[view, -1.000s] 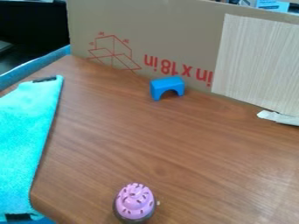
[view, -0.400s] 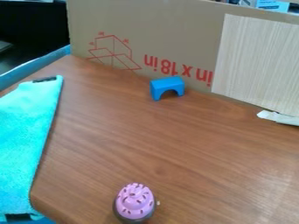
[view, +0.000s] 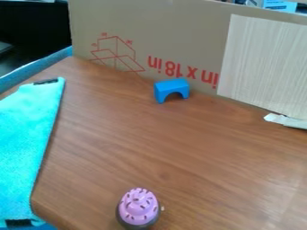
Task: Unfold the cloth from left to right
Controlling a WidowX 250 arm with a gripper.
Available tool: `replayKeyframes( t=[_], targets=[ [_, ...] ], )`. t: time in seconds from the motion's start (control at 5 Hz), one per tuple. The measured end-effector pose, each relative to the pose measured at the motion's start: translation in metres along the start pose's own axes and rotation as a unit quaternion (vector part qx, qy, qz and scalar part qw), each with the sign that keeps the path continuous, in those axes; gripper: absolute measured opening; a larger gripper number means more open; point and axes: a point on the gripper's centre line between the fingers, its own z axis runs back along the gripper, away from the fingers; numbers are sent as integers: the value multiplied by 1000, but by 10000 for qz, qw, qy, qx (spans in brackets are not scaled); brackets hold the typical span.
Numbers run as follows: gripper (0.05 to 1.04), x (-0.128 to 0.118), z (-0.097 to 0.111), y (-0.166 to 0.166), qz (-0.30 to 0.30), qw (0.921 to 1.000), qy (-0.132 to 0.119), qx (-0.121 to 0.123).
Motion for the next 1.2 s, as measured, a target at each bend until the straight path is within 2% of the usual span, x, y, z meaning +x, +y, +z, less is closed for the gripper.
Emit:
replayKeyframes(
  t=[0.4,0.6,0.8,1.0,1.2],
  targets=[
    [1001,-9,-4,27,345,9993,-74,-90],
    [1001,-12,-13,31,564,9982,-43,-208],
    [1001,-12,-14,33,644,9977,-59,-179],
    [1001,-16,-23,33,729,9969,24,-283],
    [1001,-19,-21,34,771,9966,23,-303]
  ],
)
